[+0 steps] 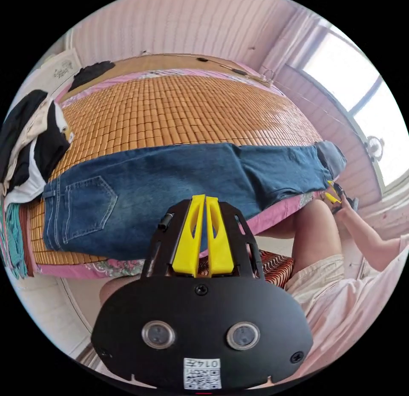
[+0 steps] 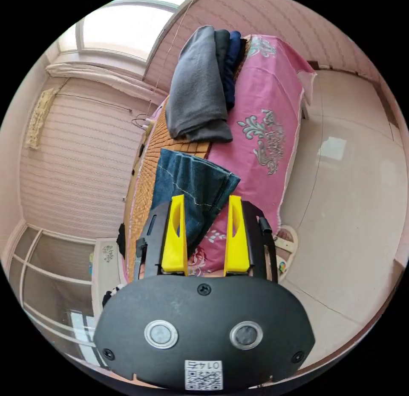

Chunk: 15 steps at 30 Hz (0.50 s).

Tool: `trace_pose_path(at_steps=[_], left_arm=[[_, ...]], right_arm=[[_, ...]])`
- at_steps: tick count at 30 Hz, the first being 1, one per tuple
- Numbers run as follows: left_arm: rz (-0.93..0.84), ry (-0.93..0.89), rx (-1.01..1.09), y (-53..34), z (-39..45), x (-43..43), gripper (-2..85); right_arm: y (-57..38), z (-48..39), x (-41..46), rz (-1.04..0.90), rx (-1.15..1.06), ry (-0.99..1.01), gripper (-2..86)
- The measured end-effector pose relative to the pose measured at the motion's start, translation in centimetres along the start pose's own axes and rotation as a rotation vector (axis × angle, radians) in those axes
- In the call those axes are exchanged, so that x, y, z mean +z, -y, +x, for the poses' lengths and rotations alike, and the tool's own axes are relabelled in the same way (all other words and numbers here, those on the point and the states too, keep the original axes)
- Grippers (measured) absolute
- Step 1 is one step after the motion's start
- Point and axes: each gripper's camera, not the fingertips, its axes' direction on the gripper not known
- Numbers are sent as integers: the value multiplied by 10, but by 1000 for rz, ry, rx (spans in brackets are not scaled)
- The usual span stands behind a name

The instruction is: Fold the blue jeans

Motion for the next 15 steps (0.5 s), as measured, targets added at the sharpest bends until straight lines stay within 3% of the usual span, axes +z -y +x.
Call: trace_pose_path(at_steps=[3,6,11,15], left_arm=[[-52,122,-19,-6,-27,-1,-8],[-166,148,-41,-6,-45,20,-8],[-294,245,70,17,-22,41,-10],[-300,212,197,27,10,48,-10]], right_arm=[[8,14,-15,-23,10,-22,73],[14,23,-38,-2,11,82,45],[32,-31,-90,63,-240,217,31],[47,-89,-129,165,-383,297,29]])
